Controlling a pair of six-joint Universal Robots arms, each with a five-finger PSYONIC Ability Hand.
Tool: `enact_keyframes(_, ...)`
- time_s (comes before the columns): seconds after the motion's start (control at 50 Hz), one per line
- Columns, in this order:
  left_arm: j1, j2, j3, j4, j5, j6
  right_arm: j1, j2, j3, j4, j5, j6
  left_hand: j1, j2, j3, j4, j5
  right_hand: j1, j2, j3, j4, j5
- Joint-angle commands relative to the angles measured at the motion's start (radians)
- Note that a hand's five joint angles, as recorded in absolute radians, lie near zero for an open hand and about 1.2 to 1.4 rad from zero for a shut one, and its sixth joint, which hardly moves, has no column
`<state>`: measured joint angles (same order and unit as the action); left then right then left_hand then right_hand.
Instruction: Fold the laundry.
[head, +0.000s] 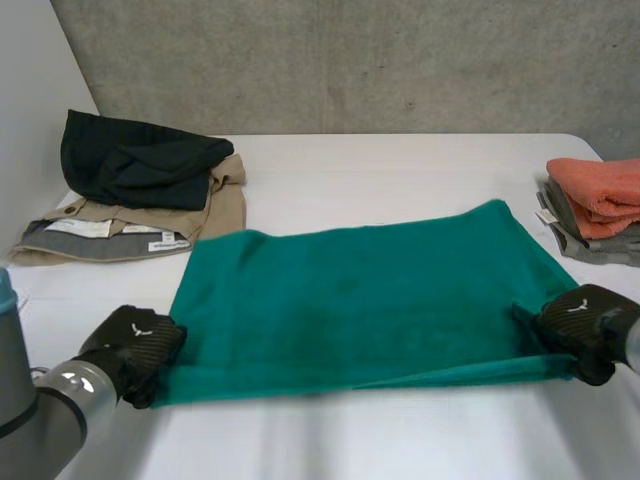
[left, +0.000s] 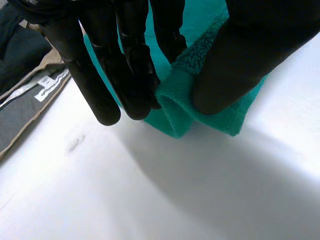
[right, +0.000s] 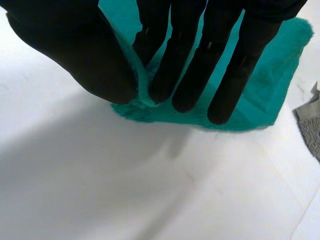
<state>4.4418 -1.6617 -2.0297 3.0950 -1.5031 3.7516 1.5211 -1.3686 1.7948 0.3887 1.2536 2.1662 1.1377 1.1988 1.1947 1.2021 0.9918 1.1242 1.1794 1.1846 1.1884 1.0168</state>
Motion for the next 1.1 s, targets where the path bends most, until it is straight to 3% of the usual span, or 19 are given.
enact_keyframes(0.02, 0.01, 0.019, 0.032, 0.053, 0.041, -0.009, -0.039, 0.037, 0.012, -0.067, -0.085, 0.023, 0.259, 0.197, 0.202, 0.194, 0.23, -0.498, -0.554, -0.559, -0.563, -0.566)
enact_keyframes(0.3, -0.058, 0.013, 0.032, 0.076, 0.044, -0.036, -0.039, -0.001, -0.068, -0.122, -0.097, 0.086, 0.259, 0.197, 0.202, 0.194, 0.23, -0.558, -0.613, -0.618, -0.622, -0.625)
enact_keyframes(0.42, -0.068, 0.013, 0.023, 0.076, 0.044, -0.036, -0.038, 0.011, -0.089, -0.131, -0.206, -0.037, 0.259, 0.197, 0.202, 0.194, 0.23, -0.555, -0.61, -0.615, -0.619, -0.622)
enact_keyframes(0.58, -0.068, 0.02, 0.006, 0.076, 0.043, -0.036, -0.016, 0.144, -0.195, -0.082, -0.356, -0.247, 0.259, 0.197, 0.202, 0.194, 0.23, -0.54, -0.595, -0.601, -0.604, -0.607)
enact_keyframes(0.74, -0.062, 0.037, -0.014, 0.076, 0.041, -0.036, 0.024, 0.302, -0.293, 0.03, -0.373, -0.388, 0.259, 0.197, 0.202, 0.194, 0.23, -0.475, -0.531, -0.536, -0.54, -0.543)
enact_keyframes(1.0, -0.058, 0.039, -0.007, 0.079, 0.044, -0.036, 0.028, 0.359, -0.267, -0.013, -0.372, -0.457, 0.259, 0.197, 0.202, 0.194, 0.23, -0.479, -0.534, -0.539, -0.543, -0.546)
enact_keyframes(1.04, -0.056, 0.039, -0.003, 0.08, 0.043, -0.036, 0.027, 0.362, -0.262, -0.04, -0.367, -0.453, 0.259, 0.197, 0.202, 0.194, 0.23, -0.28, -0.335, -0.34, -0.344, -0.347)
enact_keyframes(1.1, -0.056, 0.042, 0.003, 0.08, 0.04, -0.036, 0.024, 0.352, -0.264, -0.08, -0.361, -0.425, 0.259, 0.197, 0.202, 0.194, 0.23, 0.27, 0.215, 0.21, 0.206, 0.203)
